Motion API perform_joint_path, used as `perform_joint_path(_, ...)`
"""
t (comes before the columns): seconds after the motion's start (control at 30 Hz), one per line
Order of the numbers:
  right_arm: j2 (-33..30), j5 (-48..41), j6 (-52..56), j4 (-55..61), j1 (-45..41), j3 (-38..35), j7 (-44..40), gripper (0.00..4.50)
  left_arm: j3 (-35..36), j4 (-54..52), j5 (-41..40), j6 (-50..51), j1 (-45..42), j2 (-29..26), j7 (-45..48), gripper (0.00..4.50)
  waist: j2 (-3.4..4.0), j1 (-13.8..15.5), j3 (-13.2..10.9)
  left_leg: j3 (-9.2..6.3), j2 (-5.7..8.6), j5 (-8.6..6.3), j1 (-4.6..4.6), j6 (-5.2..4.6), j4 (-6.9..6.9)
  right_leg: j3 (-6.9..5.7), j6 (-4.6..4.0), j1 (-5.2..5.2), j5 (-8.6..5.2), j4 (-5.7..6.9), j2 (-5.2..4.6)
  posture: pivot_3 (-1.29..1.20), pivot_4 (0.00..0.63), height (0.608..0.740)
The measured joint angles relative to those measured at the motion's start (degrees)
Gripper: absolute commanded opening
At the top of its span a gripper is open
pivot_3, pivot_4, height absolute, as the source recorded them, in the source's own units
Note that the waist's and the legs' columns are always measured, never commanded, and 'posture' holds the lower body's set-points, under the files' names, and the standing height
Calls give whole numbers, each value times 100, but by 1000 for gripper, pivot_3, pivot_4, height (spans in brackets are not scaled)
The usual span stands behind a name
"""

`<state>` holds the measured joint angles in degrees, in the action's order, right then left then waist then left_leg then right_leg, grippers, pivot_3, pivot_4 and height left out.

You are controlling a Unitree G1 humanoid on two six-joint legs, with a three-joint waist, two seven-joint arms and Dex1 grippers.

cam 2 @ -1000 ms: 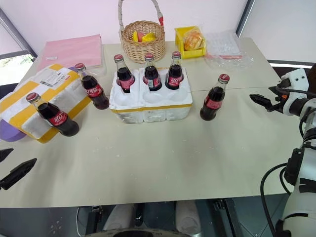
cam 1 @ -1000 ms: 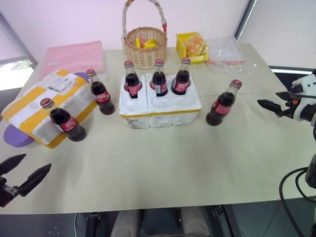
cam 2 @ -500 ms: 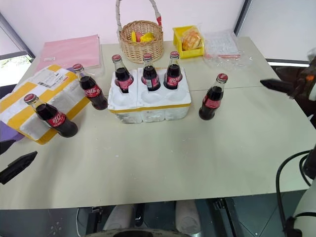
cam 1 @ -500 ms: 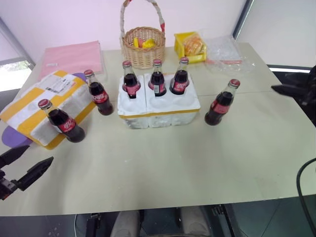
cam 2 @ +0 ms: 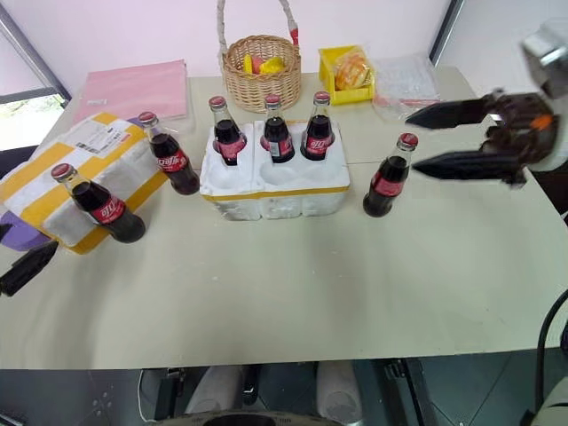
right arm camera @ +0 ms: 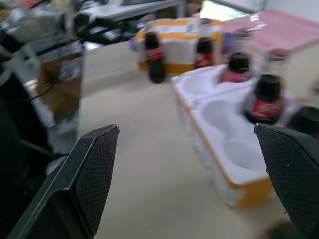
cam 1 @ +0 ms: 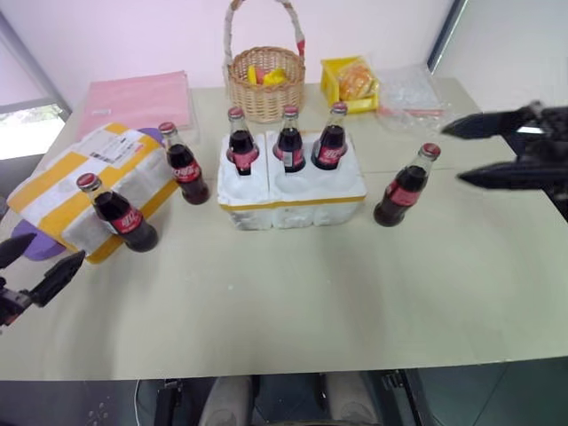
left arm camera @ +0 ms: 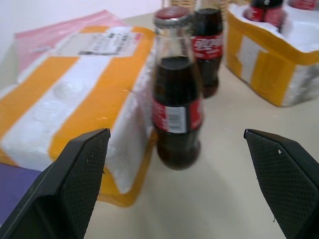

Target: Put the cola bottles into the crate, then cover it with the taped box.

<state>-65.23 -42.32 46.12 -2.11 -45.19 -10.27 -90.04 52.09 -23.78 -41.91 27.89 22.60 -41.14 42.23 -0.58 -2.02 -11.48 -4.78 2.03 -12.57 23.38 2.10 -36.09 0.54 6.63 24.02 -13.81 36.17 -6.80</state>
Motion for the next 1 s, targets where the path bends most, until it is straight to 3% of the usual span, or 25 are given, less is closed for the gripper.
perform_joint_path(0.43, 303, -368, 160, 575, 216, -37, 498, 4443, -1482, 313, 822, -466, -1064, 328, -562, 4500, -8, 133, 3, 3, 1, 1, 2, 0, 0, 2, 3, 1, 10, -5, 1, 0, 150, 738)
perform_joint_path(1.0, 296, -702, 434, 639, 180, -135, 867, 4443, -2266, 1103, 1059, -629, -1756, 582, -527, 4500, -11, 136, 3, 2, 1, 1, 2, -1, -2, 2, 6, 1, 12, -4, 3, 0, 150, 738)
